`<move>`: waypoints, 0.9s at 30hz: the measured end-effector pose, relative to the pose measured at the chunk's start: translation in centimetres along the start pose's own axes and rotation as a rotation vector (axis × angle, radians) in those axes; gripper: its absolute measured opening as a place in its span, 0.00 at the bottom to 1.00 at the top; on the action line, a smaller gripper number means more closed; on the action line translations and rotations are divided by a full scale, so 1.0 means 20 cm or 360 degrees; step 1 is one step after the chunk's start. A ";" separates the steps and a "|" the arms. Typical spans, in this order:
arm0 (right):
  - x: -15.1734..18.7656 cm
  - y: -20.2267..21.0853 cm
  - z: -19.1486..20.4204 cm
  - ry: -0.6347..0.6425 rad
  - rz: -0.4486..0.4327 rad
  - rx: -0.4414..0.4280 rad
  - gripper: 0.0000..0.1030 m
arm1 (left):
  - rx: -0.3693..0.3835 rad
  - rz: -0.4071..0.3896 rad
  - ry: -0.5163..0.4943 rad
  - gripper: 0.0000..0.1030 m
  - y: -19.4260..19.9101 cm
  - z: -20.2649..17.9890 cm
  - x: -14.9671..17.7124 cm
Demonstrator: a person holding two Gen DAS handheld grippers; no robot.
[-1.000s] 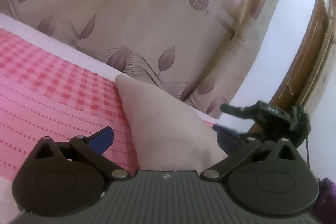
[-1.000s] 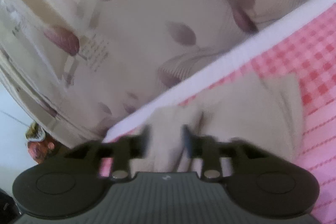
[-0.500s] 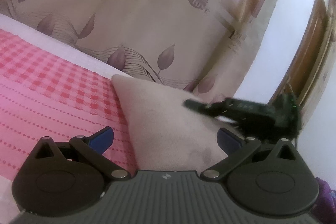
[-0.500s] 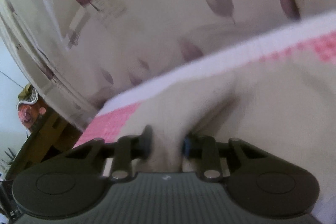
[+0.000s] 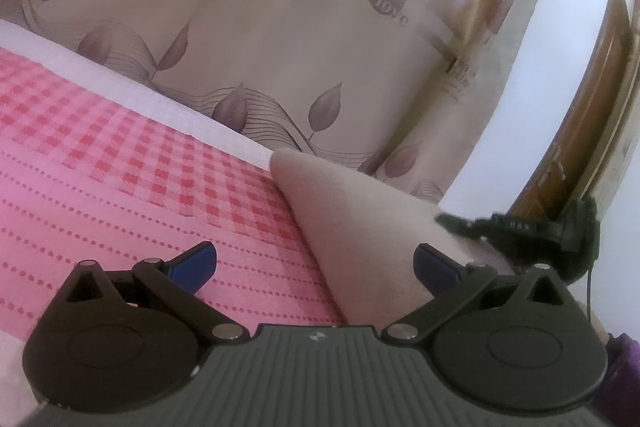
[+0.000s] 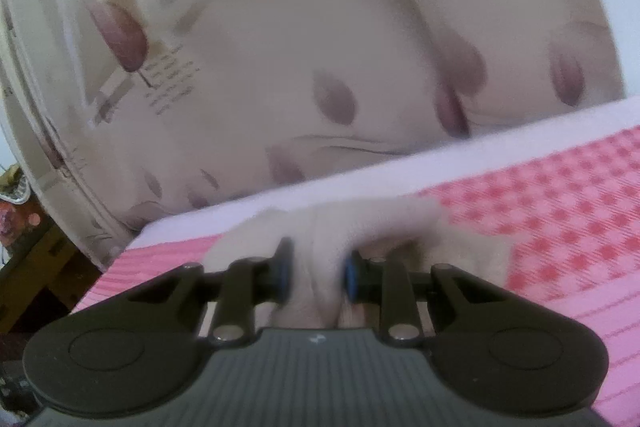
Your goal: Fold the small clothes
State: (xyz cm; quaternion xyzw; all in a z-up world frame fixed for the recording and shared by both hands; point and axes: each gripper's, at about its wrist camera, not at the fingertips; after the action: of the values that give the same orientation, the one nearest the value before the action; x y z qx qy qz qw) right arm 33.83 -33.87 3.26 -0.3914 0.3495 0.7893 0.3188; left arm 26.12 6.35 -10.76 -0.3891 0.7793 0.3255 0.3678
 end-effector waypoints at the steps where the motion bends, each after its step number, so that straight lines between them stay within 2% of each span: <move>1: 0.01 0.00 -0.02 -0.0001 0.0018 0.0009 0.24 | -0.0002 0.0002 0.0001 1.00 0.00 0.00 0.00; 5: 0.08 -0.02 -0.07 0.0087 0.0110 0.0082 0.24 | -0.0004 -0.0002 -0.0002 1.00 0.00 0.00 0.00; 8: 0.13 -0.05 -0.10 0.0158 0.0169 0.0125 0.24 | 0.0040 0.0016 -0.0053 1.00 0.00 -0.02 -0.01; 11: 0.14 -0.05 -0.13 0.0061 0.0164 0.0081 0.26 | 0.0099 0.0048 -0.0171 1.00 0.01 -0.12 -0.02; 13: 0.12 -0.03 -0.17 -0.0043 0.0159 0.0056 0.35 | 0.0188 0.0009 -0.0235 1.00 0.02 -0.23 -0.03; 16: 0.09 0.01 -0.26 -0.0258 0.0096 -0.0050 0.55 | 0.0342 -0.0083 -0.0302 1.00 0.00 -0.39 -0.07; 18: 0.08 0.03 -0.32 -0.0434 0.0018 -0.0132 0.77 | 0.0426 -0.0045 -0.0380 0.99 -0.08 -0.48 -0.08; 19: 0.06 0.03 -0.35 -0.0505 -0.0008 -0.0164 0.78 | 0.0454 -0.0004 -0.0417 0.97 -0.12 -0.52 -0.07; 21: 0.04 0.00 -0.36 -0.0534 -0.0010 -0.0167 0.77 | 0.0510 0.0100 -0.0464 0.90 -0.19 -0.57 -0.03; 22: 0.02 -0.03 -0.35 -0.0477 0.0012 -0.0140 0.76 | 0.0535 0.0145 -0.0487 0.87 -0.21 -0.59 0.00; 23: 0.01 -0.06 -0.32 -0.0382 0.0054 -0.0083 0.60 | 0.0536 0.0162 -0.0516 0.87 -0.22 -0.60 0.03; 24: 0.00 -0.09 -0.29 -0.0261 0.0104 -0.0009 0.31 | 0.0521 0.0166 -0.0548 0.87 -0.21 -0.61 0.06; 25: 0.00 -0.13 -0.23 -0.0059 0.0177 0.0120 0.30 | 0.0497 0.0166 -0.0565 0.87 -0.20 -0.62 0.08; 27: 0.02 -0.13 -0.16 0.0210 0.0193 0.0237 0.30 | 0.0482 0.0138 -0.0543 0.88 -0.13 -0.60 0.11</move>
State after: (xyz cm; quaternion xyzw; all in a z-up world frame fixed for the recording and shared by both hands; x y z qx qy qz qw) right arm 37.02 -34.92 0.69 -0.3960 0.4504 0.7515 0.2750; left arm 23.61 -5.27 -7.01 -0.2350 0.7619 0.2813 0.5341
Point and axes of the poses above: each gripper's, at about its wrist camera, not at the fingertips, and y roughly against the way its jaws point, z to its left, x to its underside, and after that the axes turned 1 degree about y, right-handed
